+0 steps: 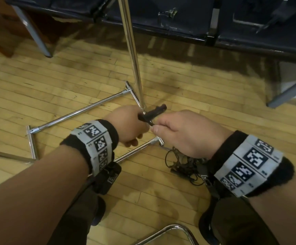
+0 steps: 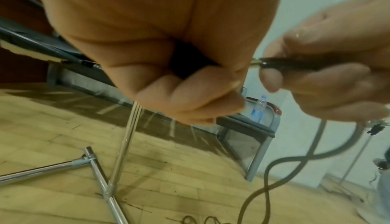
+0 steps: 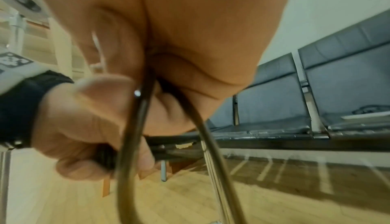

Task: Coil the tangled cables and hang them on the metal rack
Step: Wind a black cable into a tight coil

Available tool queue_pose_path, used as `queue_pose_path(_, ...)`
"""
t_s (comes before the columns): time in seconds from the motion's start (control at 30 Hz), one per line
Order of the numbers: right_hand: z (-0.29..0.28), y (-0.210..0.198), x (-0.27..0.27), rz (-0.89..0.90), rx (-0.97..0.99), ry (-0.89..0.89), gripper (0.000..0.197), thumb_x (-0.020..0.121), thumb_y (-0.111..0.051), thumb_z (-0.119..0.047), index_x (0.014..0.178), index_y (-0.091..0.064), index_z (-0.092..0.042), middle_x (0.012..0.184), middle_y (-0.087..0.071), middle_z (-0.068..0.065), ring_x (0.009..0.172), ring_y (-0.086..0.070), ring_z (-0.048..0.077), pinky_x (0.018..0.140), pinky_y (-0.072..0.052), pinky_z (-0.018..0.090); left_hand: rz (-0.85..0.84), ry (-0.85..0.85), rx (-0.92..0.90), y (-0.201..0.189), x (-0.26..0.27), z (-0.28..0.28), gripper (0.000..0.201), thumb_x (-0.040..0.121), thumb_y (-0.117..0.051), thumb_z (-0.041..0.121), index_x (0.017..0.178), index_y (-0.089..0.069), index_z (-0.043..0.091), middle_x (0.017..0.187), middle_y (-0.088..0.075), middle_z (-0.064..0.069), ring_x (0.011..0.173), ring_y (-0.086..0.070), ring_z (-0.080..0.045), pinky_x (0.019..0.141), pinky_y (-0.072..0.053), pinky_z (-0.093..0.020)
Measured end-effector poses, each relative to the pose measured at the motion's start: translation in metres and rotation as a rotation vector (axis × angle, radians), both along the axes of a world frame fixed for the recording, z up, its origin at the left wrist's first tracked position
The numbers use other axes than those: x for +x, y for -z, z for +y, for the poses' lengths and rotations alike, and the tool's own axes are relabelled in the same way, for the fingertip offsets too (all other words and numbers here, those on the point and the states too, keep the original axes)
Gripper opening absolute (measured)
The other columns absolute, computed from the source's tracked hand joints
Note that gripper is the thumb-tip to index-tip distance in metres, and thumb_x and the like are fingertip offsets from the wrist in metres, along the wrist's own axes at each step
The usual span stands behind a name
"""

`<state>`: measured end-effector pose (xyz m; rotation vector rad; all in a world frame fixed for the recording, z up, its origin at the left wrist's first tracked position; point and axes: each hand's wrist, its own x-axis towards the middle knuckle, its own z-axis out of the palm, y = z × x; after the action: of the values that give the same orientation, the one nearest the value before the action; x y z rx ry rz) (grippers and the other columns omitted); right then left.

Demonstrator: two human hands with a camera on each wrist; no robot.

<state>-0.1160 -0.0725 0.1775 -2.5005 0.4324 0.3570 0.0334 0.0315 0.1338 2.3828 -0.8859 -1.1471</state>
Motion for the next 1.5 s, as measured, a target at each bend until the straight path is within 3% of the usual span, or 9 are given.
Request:
queue_pose_path(0.2, -0.009, 0.019, -0.009, 0.15, 0.151, 0.065, 0.03, 0.109, -0.039, -0.042, 0.093, -0.061, -0.029, 0.068, -0.062, -0.007, 0.053, -0.053, 0.003, 0.052, -0.043, 0.022, 0.574, -0.136, -0.287, 0.002, 0.01, 0.005, 0.028, 0.085, -0.08, 0.002, 0.106, -0.063, 0.008, 0.07, -0.068, 0.0, 0.057, -0.061, -0.015, 0.047, -0.047, -0.025)
queue_pose_path(0.37, -0.02, 0.026, -0.016, 0.148, 0.3, 0.142, 0.031, 0.109, -0.04, -0.038, 0.096, -0.064, -0.025, 0.07, -0.073, -0.001, 0.047, -0.058, 0.003, 0.048, -0.045, 0.02, 0.821, -0.309, -0.426, 0.0, 0.002, -0.002, 0.046, 0.088, -0.079, 0.05, 0.1, -0.064, 0.009, 0.072, -0.065, -0.01, 0.047, -0.055, -0.017, 0.037, -0.039, -0.02)
queue_pose_path(0.53, -0.034, 0.027, -0.02, 0.115, 0.308, 0.139, 0.028, 0.109, -0.044, -0.035, 0.098, -0.065, -0.02, 0.078, -0.074, 0.0, 0.059, -0.063, 0.011, 0.057, -0.053, 0.028, 0.903, -0.06, -0.492, -0.001, 0.0, 0.0, 0.033, 0.097, -0.07, 0.043, 0.105, -0.068, 0.011, 0.071, -0.063, -0.011, 0.042, -0.051, -0.014, 0.036, -0.038, -0.018)
queue_pose_path(0.67, -0.043, 0.031, -0.024, 0.175, 0.246, 0.044, 0.022, 0.104, -0.054, -0.041, 0.107, -0.071, -0.027, 0.088, -0.075, -0.006, 0.081, -0.071, 0.012, 0.075, -0.058, 0.03, 0.884, 0.273, -0.217, -0.007, 0.002, -0.001, 0.042, 0.093, -0.077, 0.035, 0.124, -0.063, 0.01, 0.073, -0.069, -0.006, 0.047, -0.058, -0.014, 0.041, -0.044, -0.019)
queue_pose_path(0.83, -0.052, 0.035, -0.019, 0.186, 0.027, 0.061, 0.01, 0.098, -0.067, -0.03, 0.09, -0.071, -0.035, 0.086, -0.07, -0.011, 0.083, -0.065, 0.009, 0.071, -0.051, 0.026, 0.806, 0.483, 0.063, -0.015, -0.003, 0.003, 0.023, 0.092, -0.078, 0.027, 0.11, -0.066, 0.019, 0.073, -0.071, -0.003, 0.049, -0.06, -0.013, 0.046, -0.049, -0.021)
queue_pose_path(0.97, -0.046, 0.026, -0.014, 0.023, -0.015, 0.098, 0.014, 0.096, -0.067, -0.044, 0.09, -0.073, -0.033, 0.079, -0.067, -0.01, 0.075, -0.063, 0.008, 0.064, -0.051, 0.026, 0.356, 0.591, 0.247, -0.01, -0.019, 0.008, 0.018, 0.096, -0.075, 0.034, 0.109, -0.064, 0.029, 0.074, -0.076, 0.002, 0.049, -0.064, -0.01, 0.054, -0.052, -0.023)
queue_pose_path(1.2, -0.009, 0.003, -0.005, -0.129, -0.088, 0.006, 0.029, 0.104, -0.047, -0.043, 0.082, -0.061, -0.031, 0.065, -0.058, -0.007, 0.056, -0.054, 0.008, 0.049, -0.038, 0.027, -0.079, -0.031, -0.023, 0.008, 0.004, 0.0, 0.011, 0.098, -0.069, 0.023, 0.101, -0.06, 0.028, 0.079, -0.076, -0.002, 0.05, -0.072, -0.009, 0.041, -0.048, -0.019)
queue_pose_path(1.37, -0.008, 0.015, -0.011, -0.002, -0.009, 0.006, 0.031, 0.108, -0.037, -0.044, 0.089, -0.057, -0.03, 0.075, -0.058, -0.008, 0.068, -0.055, 0.008, 0.058, -0.039, 0.03, 0.296, -0.237, -0.241, 0.01, 0.012, 0.001, 0.022, 0.093, -0.078, 0.015, 0.11, -0.065, 0.017, 0.07, -0.076, -0.004, 0.057, -0.073, -0.02, 0.046, -0.053, -0.026)
queue_pose_path(1.5, -0.02, 0.023, -0.018, 0.079, 0.067, 0.057, 0.03, 0.108, -0.038, -0.045, 0.096, -0.061, -0.03, 0.078, -0.066, -0.005, 0.069, -0.06, 0.008, 0.06, -0.046, 0.028, 0.615, -0.157, -0.401, 0.003, 0.014, 0.001, 0.046, 0.076, -0.086, 0.004, 0.114, -0.062, 0.016, 0.077, -0.072, -0.003, 0.061, -0.064, -0.017, 0.05, -0.049, -0.027)
